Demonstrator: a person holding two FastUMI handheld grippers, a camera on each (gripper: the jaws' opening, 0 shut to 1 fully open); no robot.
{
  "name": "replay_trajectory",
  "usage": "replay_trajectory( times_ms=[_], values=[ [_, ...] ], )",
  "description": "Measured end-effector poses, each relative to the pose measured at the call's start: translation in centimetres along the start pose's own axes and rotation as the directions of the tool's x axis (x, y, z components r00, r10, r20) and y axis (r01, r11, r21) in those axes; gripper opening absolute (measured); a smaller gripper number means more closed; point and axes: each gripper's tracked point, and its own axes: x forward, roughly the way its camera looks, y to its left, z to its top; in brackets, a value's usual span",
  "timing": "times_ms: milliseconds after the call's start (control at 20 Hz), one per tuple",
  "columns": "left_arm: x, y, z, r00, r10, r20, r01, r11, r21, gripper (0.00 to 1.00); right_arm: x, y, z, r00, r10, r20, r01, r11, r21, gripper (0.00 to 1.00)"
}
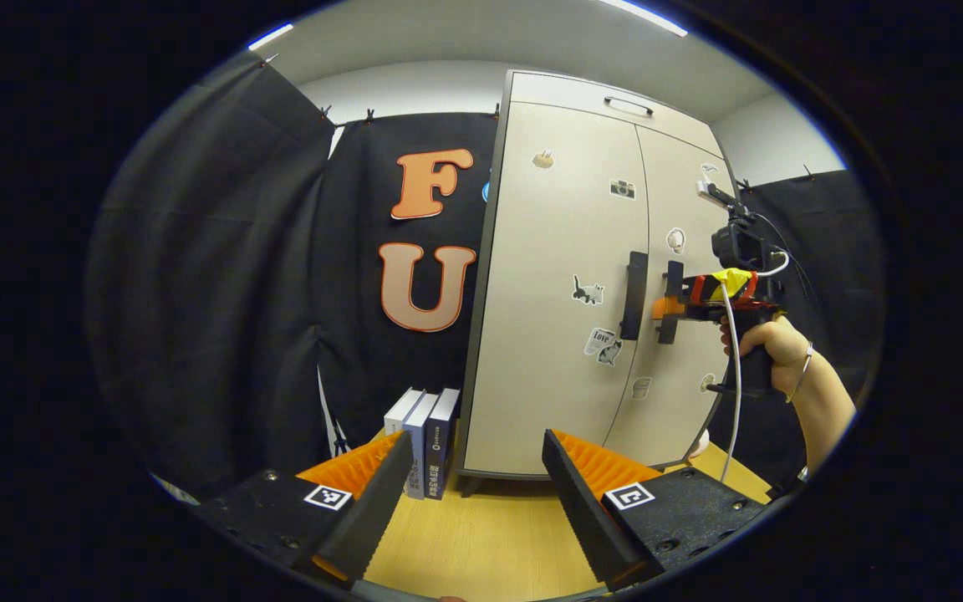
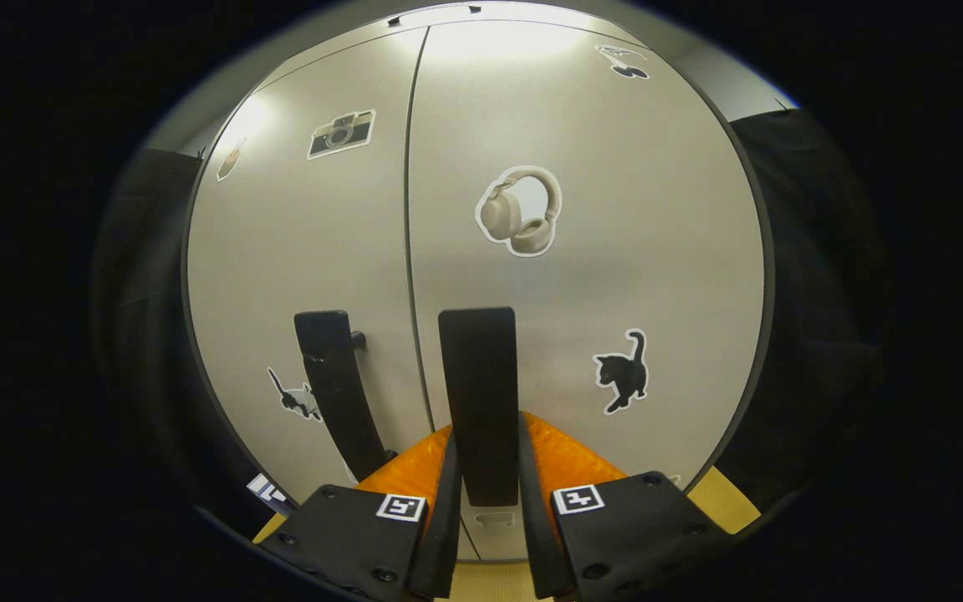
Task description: Open the right door of the double-door shoe cabinet with the right hand, and open the left door with the left hand.
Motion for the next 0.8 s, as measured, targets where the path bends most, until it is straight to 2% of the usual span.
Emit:
replay_trajectory(
  times_ms=[150, 200, 800],
  values=[
    [-0.7, 0.1, 0.2, 1.000, 0.005, 0.005, -0.005, 1.000, 0.003, 0.95, -0.2, -0.1, 0.0, 1.000, -0.018, 0.003, 0.018, 1.000, 0.000, 0.38],
    [-1.0, 0.1, 0.3, 1.000, 0.010, 0.005, -0.010, 1.000, 0.004, 0.95, 0.2, -0.1, -0.2, 1.000, -0.023, 0.005, 0.023, 1.000, -0.007, 0.30],
    [-5.3, -0.3, 1.0, 0.999, 0.036, 0.028, -0.036, 0.999, 0.003, 0.95, -3.7, -1.0, -0.5, 1.000, 0.003, -0.028, -0.004, 0.999, -0.046, 0.30]
  ],
)
